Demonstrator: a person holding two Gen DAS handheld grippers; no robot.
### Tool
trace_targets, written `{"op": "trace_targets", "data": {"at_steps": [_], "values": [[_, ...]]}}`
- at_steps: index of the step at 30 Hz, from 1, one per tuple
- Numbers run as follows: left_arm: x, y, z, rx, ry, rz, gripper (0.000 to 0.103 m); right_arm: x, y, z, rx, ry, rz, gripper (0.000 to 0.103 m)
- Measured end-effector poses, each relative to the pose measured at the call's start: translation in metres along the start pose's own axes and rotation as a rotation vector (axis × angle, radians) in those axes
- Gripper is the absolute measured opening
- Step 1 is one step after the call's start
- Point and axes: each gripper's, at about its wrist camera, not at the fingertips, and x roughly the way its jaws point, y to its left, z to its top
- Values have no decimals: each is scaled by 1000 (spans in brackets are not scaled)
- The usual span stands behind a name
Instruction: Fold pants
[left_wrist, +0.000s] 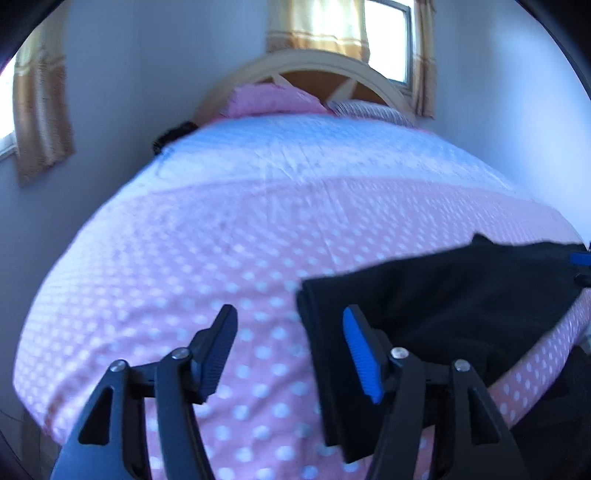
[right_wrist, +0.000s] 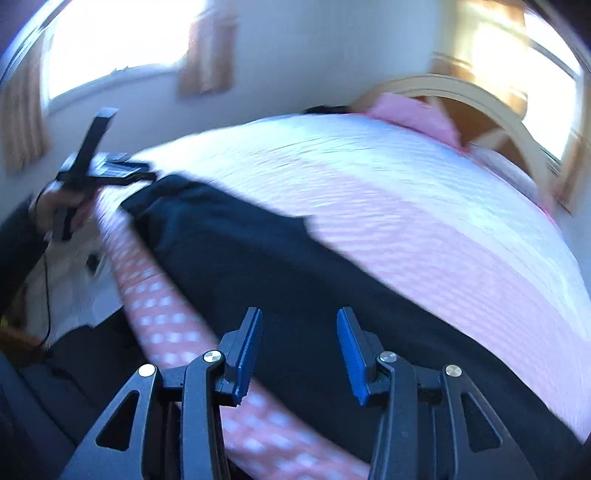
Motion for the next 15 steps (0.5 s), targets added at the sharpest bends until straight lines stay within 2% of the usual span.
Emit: {"op": "trace_targets", "data": {"at_steps": [2, 5, 8, 9, 13, 15], "values": [[-5, 2, 5, -30, -33, 9, 69, -15, -28, -17, 80, -7, -65, 46], [-7, -9, 10, -58, -52, -43, 72, -9, -56, -36, 175, 51, -152, 49], [-4, -40, 14, -7, -45, -77, 72, 18, -80, -66, 249, 204, -188, 50], [-2, -59, 16, 27, -43, -94, 72, 14, -83, -72, 255, 152, -166, 50], [9, -119, 23, 94, -7, -203, 72, -4, -93, -70, 289, 120, -121, 50], [16, -149, 25, 118, 19, -269, 72, -23, -109, -71, 311, 69, -142, 50]]}}
